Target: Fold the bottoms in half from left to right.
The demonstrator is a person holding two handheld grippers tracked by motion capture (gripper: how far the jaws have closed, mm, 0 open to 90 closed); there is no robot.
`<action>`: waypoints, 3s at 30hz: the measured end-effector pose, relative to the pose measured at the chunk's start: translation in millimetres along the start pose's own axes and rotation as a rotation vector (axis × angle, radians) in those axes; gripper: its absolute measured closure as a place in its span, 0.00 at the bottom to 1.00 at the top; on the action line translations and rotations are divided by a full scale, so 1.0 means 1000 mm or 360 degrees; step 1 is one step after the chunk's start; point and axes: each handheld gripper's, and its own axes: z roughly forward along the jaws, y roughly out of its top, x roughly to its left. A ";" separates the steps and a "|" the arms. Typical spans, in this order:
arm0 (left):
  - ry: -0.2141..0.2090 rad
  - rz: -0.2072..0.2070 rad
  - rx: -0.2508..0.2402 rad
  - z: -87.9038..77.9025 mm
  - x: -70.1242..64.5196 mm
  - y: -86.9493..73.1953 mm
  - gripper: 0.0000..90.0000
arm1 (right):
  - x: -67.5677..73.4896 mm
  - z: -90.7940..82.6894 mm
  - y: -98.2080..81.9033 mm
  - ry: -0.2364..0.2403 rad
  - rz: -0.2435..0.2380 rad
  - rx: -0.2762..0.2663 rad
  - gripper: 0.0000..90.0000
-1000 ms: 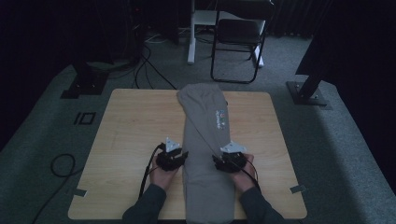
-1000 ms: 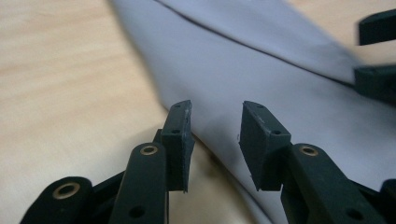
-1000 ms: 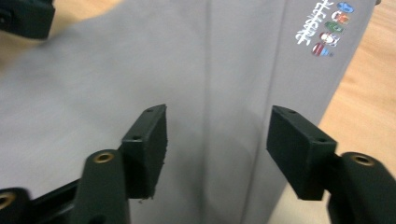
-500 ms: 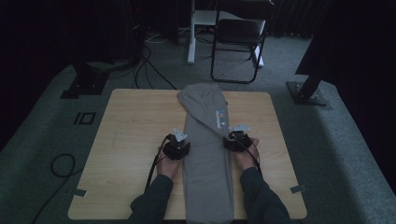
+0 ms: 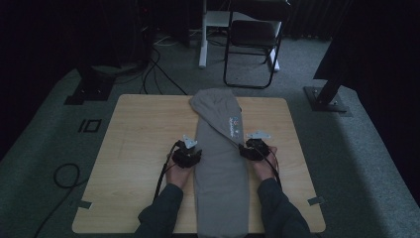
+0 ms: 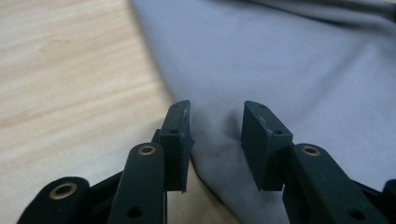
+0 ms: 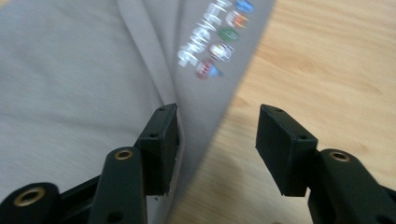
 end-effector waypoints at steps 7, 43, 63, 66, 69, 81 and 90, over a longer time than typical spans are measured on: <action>0.0071 -0.0029 0.0031 0.016 0.007 0.020 0.68 | 0.018 0.020 0.011 0.0070 -0.0124 0.0029 0.55; -0.0057 -0.0029 -0.0013 -0.057 -0.002 -0.045 0.70 | 0.052 -0.041 -0.036 0.0243 -0.0264 0.0024 0.64; 0.0035 -0.0041 0.0020 -0.006 0.005 -0.013 0.88 | 0.049 0.014 0.026 0.0312 -0.0189 0.0009 0.99; 0.0047 -0.0026 0.0019 -0.006 0.004 -0.013 0.89 | 0.015 0.010 0.015 0.0232 -0.0027 0.0010 1.00; 0.0052 -0.0018 0.0016 -0.006 0.003 -0.013 0.89 | -0.001 0.010 0.007 0.0213 0.0035 0.0018 1.00; 0.0023 -0.0004 0.0011 -0.025 -0.004 -0.030 0.90 | 0.009 0.008 -0.011 0.0208 -0.0019 0.0050 0.99; -0.0051 -0.0036 0.0012 -0.052 -0.010 -0.052 0.83 | 0.024 -0.021 -0.033 0.0280 -0.0054 0.0082 0.89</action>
